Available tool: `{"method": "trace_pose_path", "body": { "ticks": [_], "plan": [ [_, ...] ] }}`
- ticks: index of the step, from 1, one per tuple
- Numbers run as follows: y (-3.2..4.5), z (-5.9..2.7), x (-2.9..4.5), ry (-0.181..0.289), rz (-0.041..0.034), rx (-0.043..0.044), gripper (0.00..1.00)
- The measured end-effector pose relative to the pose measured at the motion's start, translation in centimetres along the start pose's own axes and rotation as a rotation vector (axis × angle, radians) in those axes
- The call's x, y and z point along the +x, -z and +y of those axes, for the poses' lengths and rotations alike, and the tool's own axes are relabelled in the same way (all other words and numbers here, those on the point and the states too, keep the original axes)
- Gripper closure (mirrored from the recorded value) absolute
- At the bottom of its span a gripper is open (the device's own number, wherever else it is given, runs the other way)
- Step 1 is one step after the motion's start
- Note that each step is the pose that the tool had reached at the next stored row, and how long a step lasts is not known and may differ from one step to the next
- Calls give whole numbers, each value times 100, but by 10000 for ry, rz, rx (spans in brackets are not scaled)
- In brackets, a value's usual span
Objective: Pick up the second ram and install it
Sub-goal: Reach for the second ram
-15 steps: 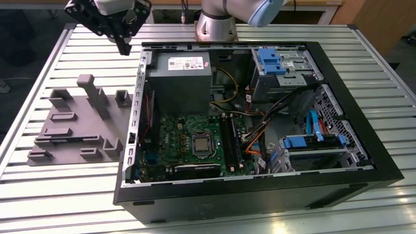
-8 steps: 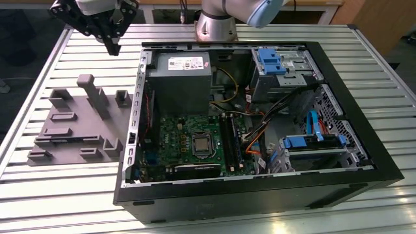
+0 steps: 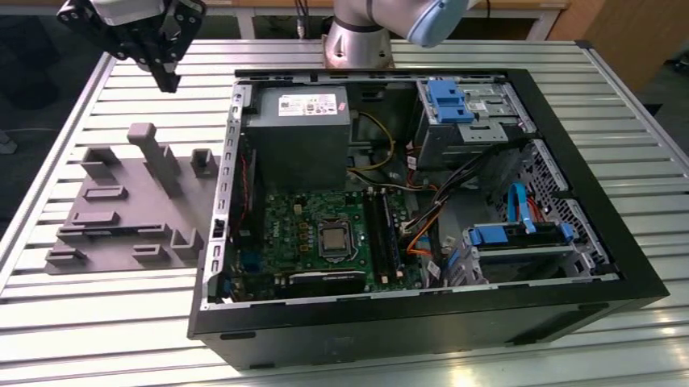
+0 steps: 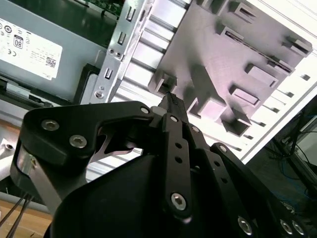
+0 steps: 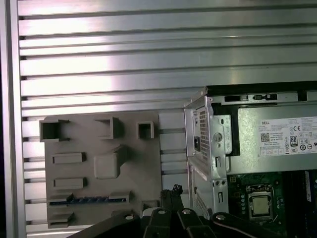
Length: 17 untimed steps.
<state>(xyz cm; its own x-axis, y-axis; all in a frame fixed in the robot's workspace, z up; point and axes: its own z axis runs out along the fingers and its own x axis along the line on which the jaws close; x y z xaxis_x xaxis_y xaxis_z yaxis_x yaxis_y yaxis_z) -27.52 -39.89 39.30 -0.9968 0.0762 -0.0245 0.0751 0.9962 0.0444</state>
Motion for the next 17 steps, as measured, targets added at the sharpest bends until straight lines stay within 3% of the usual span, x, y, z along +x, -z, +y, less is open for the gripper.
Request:
{"method": "trace_pose_path", "body": {
  "ticks": [10, 17],
  "plan": [
    [5, -17, 219, 0, 0, 0, 89],
    [6, -18, 234, 0, 1, 1, 89]
  ]
}}
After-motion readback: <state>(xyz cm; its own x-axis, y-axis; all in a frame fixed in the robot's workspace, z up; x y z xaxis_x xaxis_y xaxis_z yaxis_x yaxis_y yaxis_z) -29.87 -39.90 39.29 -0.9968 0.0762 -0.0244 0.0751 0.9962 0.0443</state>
